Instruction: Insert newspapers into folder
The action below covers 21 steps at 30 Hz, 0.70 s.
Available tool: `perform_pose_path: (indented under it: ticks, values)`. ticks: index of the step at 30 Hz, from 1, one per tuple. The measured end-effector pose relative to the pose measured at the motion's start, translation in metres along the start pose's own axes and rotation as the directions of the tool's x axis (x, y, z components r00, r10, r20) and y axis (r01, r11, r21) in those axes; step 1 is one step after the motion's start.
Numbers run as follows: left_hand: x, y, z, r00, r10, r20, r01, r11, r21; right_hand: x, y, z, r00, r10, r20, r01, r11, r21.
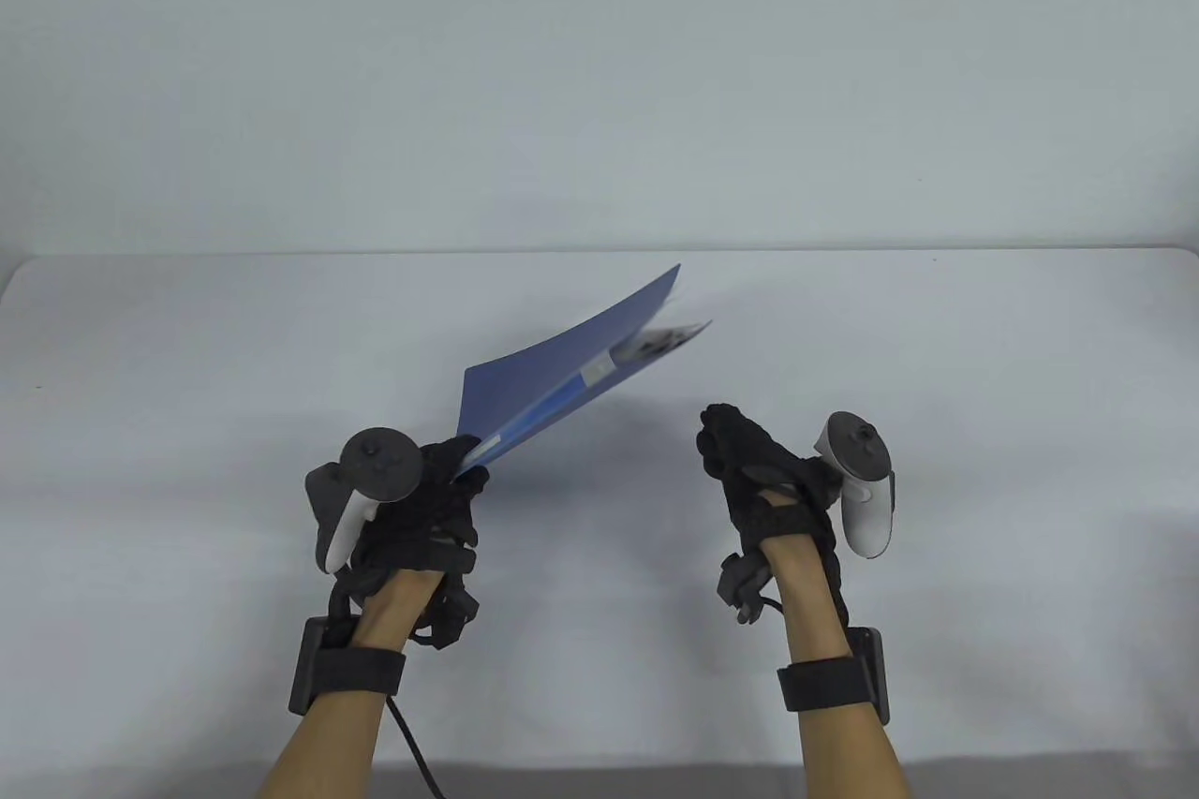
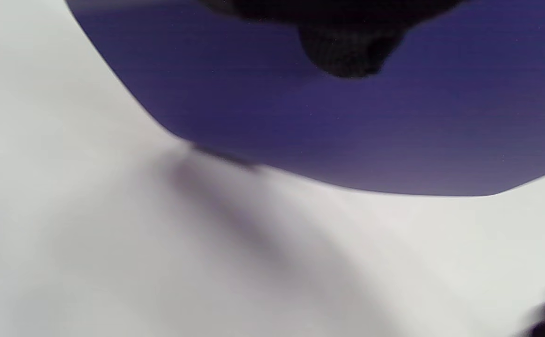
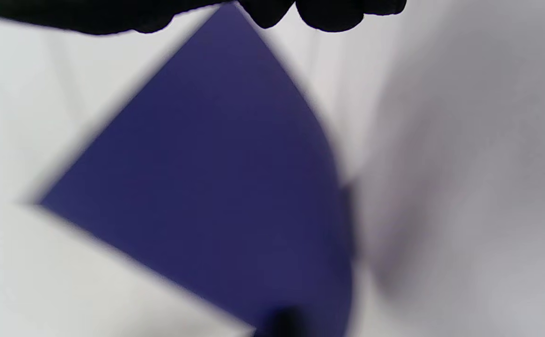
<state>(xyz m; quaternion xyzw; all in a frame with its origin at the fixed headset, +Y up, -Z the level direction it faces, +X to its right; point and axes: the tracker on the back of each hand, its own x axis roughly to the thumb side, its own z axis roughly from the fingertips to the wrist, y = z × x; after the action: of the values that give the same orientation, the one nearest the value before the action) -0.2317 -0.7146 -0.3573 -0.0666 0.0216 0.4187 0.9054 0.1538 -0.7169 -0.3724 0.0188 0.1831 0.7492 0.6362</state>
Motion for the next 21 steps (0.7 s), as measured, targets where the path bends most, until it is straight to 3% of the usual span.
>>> perform_pose_path:
  ticks: [2,6,8,11,12,15,17,19,21]
  values:
    - [-0.002,0.0,0.001,0.98,0.185,0.076,-0.186,0.983,0.007,-0.008,0.004,-0.006,0.989,0.136,-0.057,-0.135,0.99,0.029]
    - [-0.005,0.0,-0.001,0.882,0.441,0.167,-0.43,0.898,-0.095,-0.02,0.019,-0.017,0.993,0.108,-0.04,-0.103,0.989,0.104]
    - [-0.007,-0.003,-0.004,0.801,0.582,0.139,-0.556,0.81,-0.186,-0.024,0.027,-0.022,0.995,0.1,-0.012,-0.096,0.983,0.159]
    - [-0.009,-0.008,-0.005,0.764,0.64,0.08,-0.611,0.758,-0.231,-0.027,0.037,-0.028,1.0,0.008,0.019,-0.013,0.967,0.255]
    - [-0.012,-0.007,-0.004,0.784,0.619,0.055,-0.597,0.774,-0.212,-0.031,0.036,-0.028,0.999,-0.041,-0.012,0.043,0.966,0.254]
    - [-0.021,-0.006,-0.004,0.856,0.517,-0.008,-0.513,0.849,-0.127,-0.031,0.028,-0.028,1.0,-0.019,-0.011,0.021,0.992,0.124]
    - [-0.027,-0.012,-0.005,0.863,0.503,-0.045,-0.504,0.856,-0.111,-0.024,0.029,-0.028,0.995,0.103,0.006,-0.103,0.989,0.11]
    - [-0.032,-0.018,-0.005,0.886,0.458,-0.063,-0.462,0.885,-0.058,-0.019,0.031,-0.03,0.948,0.319,0.009,-0.318,0.943,0.1]
    - [-0.035,-0.023,-0.01,0.942,0.33,-0.066,-0.334,0.94,-0.074,-0.019,0.035,-0.033,0.906,0.424,-0.002,-0.421,0.9,0.111]
